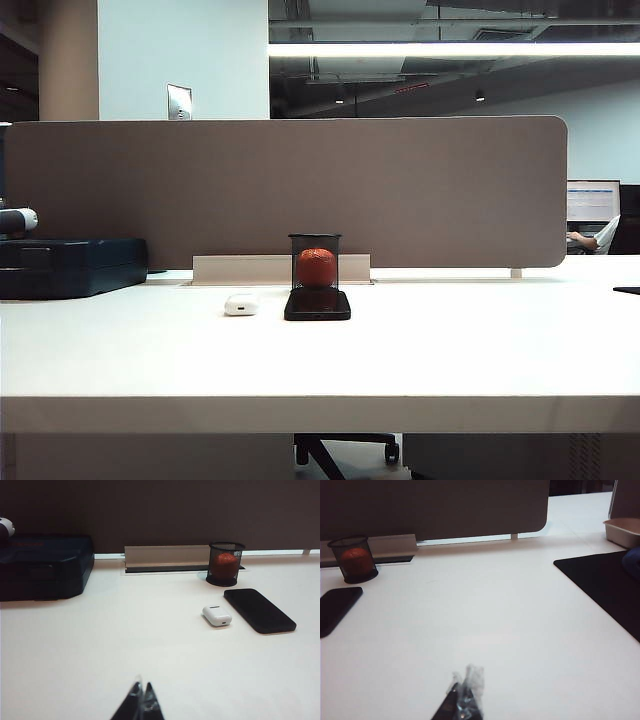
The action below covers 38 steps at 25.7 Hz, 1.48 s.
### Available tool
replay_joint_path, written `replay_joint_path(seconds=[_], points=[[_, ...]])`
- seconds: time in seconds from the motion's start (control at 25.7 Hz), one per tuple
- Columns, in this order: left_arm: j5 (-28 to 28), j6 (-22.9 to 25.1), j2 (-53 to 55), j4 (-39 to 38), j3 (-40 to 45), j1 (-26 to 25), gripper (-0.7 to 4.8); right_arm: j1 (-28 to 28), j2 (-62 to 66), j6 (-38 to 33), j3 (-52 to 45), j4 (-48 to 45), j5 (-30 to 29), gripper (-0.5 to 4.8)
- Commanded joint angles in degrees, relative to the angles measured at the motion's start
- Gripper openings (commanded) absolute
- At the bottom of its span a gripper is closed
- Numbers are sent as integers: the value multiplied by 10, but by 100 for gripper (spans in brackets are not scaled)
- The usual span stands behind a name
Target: Find the wireless headphone case on the desktop and place it on the left side of the phone.
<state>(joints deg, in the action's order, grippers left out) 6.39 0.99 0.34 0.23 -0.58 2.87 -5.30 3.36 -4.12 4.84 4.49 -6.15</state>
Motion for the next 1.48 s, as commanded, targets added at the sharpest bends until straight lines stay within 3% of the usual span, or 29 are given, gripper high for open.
replay_joint_path(seconds=[0.04, 0.27, 1.48], points=[[0, 11, 0, 8, 0, -1, -5, 1, -9, 12, -21, -36, 0, -8], [0, 18, 0, 8, 0, -1, -6, 1, -16, 47, -45, -45, 0, -8], [0, 18, 0, 6, 0, -1, -5, 0, -16, 46, -45, -33, 0, -8]])
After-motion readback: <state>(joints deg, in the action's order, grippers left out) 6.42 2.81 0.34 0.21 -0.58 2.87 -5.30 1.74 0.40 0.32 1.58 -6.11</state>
